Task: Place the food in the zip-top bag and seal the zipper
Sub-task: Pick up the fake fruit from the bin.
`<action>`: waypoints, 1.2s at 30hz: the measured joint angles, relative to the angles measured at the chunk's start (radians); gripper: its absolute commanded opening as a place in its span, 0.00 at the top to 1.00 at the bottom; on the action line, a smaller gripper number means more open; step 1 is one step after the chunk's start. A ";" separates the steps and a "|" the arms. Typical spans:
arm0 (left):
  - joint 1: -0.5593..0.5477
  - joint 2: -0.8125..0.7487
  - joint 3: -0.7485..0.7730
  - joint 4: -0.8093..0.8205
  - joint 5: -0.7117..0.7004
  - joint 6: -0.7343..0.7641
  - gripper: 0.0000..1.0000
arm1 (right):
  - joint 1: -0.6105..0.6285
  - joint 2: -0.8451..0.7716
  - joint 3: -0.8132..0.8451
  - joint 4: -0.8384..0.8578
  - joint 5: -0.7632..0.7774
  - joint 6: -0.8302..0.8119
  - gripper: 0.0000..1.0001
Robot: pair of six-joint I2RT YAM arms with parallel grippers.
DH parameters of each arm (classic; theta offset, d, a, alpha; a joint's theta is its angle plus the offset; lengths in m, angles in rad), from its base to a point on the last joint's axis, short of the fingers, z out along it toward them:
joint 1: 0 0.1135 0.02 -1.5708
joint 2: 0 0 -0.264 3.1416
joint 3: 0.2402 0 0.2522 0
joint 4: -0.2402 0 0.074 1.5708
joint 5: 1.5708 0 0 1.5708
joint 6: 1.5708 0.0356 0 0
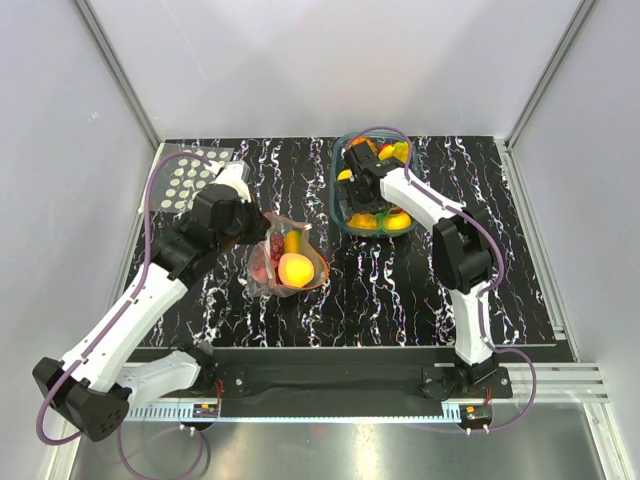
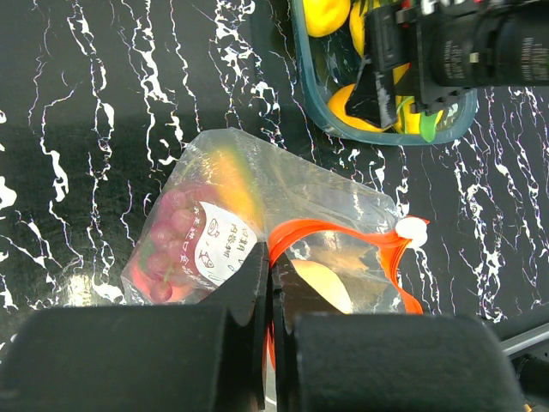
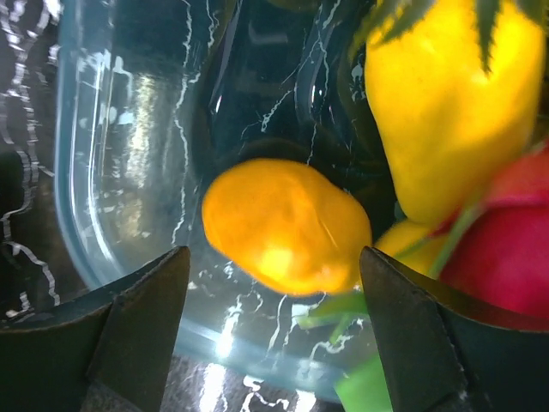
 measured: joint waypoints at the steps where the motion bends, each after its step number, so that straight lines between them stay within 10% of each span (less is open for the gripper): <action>1: 0.000 0.000 0.000 0.000 0.000 0.000 1.00 | 0.000 0.010 0.004 -0.002 0.000 -0.006 0.11; 9: 0.000 0.000 0.000 0.000 0.000 0.000 1.00 | -0.001 0.079 0.040 -0.066 -0.014 -0.082 0.11; 19: 0.000 0.000 0.000 0.000 0.000 0.000 1.00 | -0.003 0.106 0.090 -0.095 -0.030 -0.086 0.55; 36: 0.000 0.032 0.001 0.011 0.003 0.000 1.00 | -0.004 -0.319 -0.061 0.045 -0.115 0.023 0.58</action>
